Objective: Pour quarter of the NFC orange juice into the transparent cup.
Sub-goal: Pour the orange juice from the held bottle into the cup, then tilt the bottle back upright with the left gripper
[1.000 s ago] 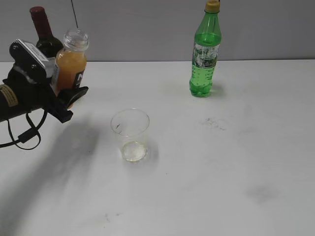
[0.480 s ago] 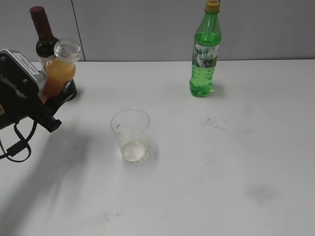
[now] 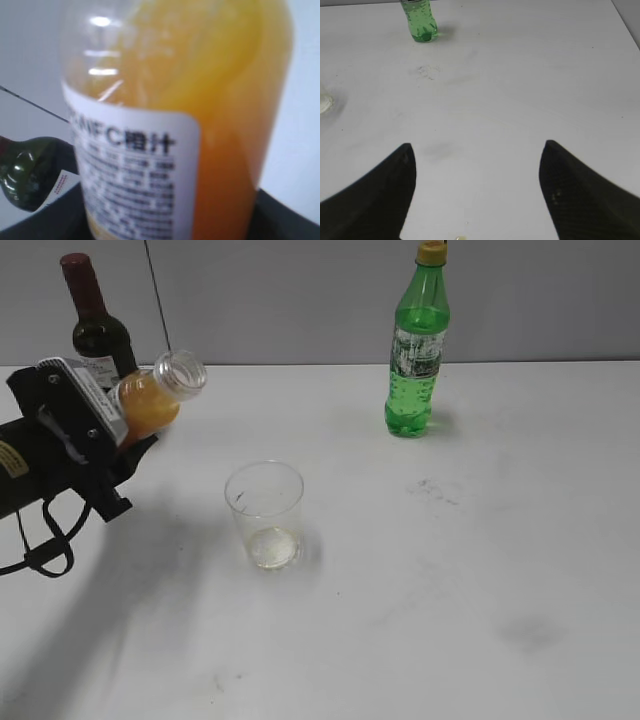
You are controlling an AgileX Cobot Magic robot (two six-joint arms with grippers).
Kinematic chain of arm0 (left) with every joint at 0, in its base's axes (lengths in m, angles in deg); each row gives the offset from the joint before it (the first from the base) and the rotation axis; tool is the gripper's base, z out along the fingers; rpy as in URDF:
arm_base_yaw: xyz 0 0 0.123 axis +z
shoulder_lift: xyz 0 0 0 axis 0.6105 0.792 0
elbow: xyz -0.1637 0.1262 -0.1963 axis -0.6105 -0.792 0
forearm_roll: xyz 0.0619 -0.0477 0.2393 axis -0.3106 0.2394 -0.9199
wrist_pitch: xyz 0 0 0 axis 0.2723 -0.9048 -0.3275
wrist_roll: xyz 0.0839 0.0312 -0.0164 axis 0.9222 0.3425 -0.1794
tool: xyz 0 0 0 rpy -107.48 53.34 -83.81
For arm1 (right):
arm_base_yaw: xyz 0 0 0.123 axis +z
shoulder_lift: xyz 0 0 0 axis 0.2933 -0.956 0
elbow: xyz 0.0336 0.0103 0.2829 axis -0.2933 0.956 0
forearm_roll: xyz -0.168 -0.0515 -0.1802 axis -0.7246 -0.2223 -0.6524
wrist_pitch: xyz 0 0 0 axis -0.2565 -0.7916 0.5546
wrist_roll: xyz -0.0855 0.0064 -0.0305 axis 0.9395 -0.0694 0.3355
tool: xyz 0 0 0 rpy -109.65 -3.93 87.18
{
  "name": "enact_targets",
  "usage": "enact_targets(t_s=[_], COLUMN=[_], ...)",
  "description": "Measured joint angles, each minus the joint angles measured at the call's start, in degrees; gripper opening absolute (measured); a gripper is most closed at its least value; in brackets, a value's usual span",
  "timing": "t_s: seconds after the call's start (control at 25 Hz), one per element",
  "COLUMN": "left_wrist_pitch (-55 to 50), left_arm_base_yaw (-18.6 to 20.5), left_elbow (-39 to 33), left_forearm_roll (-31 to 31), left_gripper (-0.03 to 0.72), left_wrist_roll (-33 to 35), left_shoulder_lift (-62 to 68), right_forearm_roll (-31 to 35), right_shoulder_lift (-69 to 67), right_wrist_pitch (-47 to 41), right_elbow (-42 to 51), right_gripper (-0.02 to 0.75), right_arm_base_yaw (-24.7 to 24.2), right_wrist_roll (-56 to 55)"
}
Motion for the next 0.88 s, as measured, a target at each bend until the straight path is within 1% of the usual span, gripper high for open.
enact_targets(t_s=[0.28, 0.44, 0.68, 0.88], left_wrist_pitch=[-0.66, -0.91, -0.91, -0.91], left_arm_base_yaw=[0.0, 0.0, 0.0, 0.0], left_elbow=[0.0, 0.0, 0.0, 0.0], left_forearm_roll=[-0.17, -0.62, -1.31, -2.99], left_gripper=[0.465, 0.465, 0.465, 0.465], left_wrist_roll=[7.01, 8.46, 12.97, 13.82], left_shoulder_lift=[-0.01, -0.01, -0.01, -0.01], right_forearm_roll=[0.0, 0.0, 0.0, 0.0], right_shoulder_lift=[0.0, 0.0, 0.0, 0.0], right_wrist_pitch=[0.0, 0.0, 0.0, 0.0], right_elbow=[0.0, 0.0, 0.0, 0.0], right_gripper=[0.589, 0.589, 0.589, 0.589], right_arm_base_yaw=[0.0, 0.0, 0.0, 0.0], right_wrist_roll=[0.0, 0.0, 0.0, 0.0])
